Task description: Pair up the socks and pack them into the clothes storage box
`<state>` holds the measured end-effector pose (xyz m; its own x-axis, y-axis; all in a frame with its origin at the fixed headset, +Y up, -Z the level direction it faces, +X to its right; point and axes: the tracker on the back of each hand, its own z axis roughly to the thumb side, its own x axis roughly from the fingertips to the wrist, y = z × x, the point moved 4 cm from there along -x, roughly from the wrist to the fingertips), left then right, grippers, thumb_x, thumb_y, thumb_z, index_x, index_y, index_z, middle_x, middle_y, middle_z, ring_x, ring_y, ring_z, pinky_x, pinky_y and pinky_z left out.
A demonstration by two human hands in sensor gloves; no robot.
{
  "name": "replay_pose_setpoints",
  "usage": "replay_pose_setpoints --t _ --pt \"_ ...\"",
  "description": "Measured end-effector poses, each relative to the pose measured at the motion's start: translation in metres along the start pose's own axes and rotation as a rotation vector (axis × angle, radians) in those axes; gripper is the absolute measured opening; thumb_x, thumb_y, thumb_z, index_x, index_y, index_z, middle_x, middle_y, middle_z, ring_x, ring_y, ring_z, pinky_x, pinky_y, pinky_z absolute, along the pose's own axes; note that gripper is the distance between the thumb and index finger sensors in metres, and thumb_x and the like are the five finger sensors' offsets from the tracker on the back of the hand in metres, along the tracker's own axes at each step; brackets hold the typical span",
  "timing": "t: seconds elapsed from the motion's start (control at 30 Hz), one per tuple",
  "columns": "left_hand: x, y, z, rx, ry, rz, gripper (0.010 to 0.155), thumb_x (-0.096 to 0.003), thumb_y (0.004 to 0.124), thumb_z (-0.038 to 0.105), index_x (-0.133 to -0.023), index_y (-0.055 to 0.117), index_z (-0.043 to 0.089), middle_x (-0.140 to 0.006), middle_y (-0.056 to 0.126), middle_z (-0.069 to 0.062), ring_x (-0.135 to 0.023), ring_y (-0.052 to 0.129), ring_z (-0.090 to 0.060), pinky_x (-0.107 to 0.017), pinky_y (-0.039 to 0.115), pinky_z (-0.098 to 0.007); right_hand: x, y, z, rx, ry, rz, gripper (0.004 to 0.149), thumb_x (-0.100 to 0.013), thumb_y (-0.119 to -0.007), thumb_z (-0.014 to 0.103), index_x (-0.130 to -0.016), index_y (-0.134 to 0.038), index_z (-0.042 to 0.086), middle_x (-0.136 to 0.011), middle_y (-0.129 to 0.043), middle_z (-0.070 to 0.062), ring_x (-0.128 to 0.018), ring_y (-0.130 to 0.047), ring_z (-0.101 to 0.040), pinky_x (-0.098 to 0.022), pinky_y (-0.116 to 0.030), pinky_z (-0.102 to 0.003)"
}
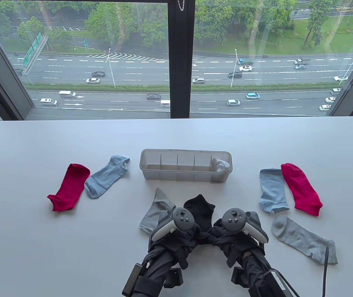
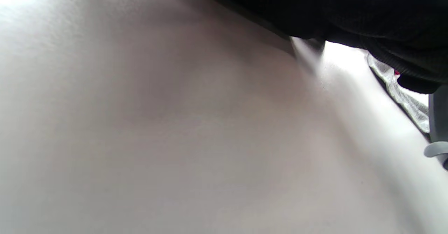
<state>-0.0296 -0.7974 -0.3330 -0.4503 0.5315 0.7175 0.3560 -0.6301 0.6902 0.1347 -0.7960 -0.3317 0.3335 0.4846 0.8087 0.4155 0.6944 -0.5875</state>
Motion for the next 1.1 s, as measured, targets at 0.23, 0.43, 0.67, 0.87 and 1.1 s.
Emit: replay_pose_setpoints --t 0.23,0.43,0.67,0.87,1.1 --pt "0.0 0.002 -0.002 0.098 0.034 -0.048 0.041 -0.0563 0.057 0.025 -0.096 0.052 0.016 -0.116 0.026 -0.001 -0.109 0.01 -0.026 -0.072 0.004 -0.062 0.001 -0.003 0.004 -0.05 0.037 0.017 0.062 -0.053 -0.076 0.037 -0.103 -0.041 0.037 -0.114 -0.025 -0.017 -0.103 -0.01 -0.04 -0.076 -0.016 -0.058" --pt "-0.001 0.005 -0.006 0.116 0.018 -0.066 0.041 -0.0562 0.059 0.027 -0.095 0.063 0.014 -0.115 0.023 0.005 -0.108 0.006 -0.021 -0.072 0.0 -0.058 -0.001 -0.003 0.004 -0.108 0.032 0.029 0.037 -0.056 -0.064 0.039 -0.09 -0.07 0.026 -0.114 -0.027 -0.016 -0.103 -0.009 -0.038 -0.076 -0.014 -0.057" --pt "-0.002 0.007 0.002 0.057 0.007 -0.05 0.039 -0.0553 0.063 0.025 -0.092 0.065 0.013 -0.114 0.019 -0.002 -0.106 0.005 -0.03 -0.07 0.003 -0.064 -0.002 -0.008 0.007 -0.08 0.019 0.056 0.038 -0.056 -0.061 0.035 -0.087 -0.072 0.016 -0.112 -0.02 -0.014 -0.101 -0.003 -0.037 -0.074 -0.009 -0.056" --pt "-0.002 0.009 -0.003 0.116 0.015 -0.074 0.04 -0.0559 0.058 0.023 -0.093 0.063 0.01 -0.114 0.016 0.001 -0.106 0.0 -0.026 -0.069 -0.002 -0.06 -0.001 -0.007 0.002 -0.161 0.049 0.089 0.049 -0.053 -0.074 0.039 -0.096 -0.067 0.017 -0.114 -0.018 -0.015 -0.101 0.0 -0.036 -0.074 -0.007 -0.054" --pt "-0.002 0.012 -0.001 0.13 0.035 -0.083 0.058 -0.0538 0.068 0.034 -0.101 0.034 0.034 -0.114 0.01 -0.003 -0.105 -0.003 -0.029 -0.068 -0.004 -0.061 -0.004 -0.01 0.004 -0.121 0.018 0.085 0.038 -0.058 -0.059 0.035 -0.087 -0.071 0.014 -0.112 -0.015 -0.013 -0.099 0.002 -0.036 -0.072 -0.005 -0.055"
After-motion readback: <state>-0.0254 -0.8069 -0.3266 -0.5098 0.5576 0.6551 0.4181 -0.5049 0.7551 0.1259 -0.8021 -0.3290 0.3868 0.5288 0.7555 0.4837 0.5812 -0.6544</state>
